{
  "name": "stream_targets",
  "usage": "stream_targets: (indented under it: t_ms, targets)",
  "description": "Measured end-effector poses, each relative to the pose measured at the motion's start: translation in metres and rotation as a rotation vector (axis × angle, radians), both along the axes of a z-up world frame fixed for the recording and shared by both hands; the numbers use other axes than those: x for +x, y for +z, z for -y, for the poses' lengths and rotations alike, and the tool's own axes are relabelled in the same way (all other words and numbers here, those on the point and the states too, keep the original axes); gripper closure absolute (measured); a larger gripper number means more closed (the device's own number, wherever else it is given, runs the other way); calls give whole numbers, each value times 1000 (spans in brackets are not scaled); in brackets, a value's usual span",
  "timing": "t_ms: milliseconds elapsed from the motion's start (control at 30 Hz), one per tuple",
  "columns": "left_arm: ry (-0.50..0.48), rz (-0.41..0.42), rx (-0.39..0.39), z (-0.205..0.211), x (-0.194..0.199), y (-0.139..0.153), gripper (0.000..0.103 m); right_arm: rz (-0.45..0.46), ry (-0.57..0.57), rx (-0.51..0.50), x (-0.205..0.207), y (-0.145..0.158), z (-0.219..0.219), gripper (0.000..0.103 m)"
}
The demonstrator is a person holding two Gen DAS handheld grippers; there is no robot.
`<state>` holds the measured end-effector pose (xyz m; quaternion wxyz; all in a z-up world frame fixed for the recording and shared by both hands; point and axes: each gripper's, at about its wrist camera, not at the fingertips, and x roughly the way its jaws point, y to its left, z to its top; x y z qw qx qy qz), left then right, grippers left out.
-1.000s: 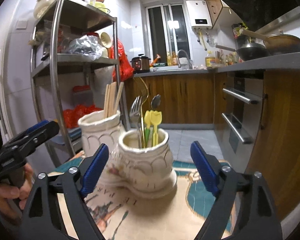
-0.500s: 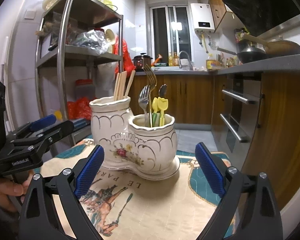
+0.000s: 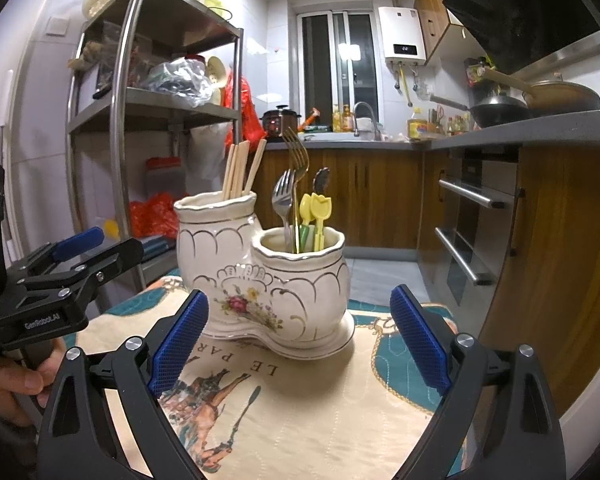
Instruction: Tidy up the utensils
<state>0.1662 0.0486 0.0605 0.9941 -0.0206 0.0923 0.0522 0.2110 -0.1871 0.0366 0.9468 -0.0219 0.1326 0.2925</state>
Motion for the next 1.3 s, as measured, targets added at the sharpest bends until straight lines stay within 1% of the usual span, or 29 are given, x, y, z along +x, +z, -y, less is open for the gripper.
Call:
stream_targets:
  t_ms: [1300]
  targets:
    - [-10, -2, 4, 3, 0, 0, 5, -2, 3, -2, 0, -1, 0, 10]
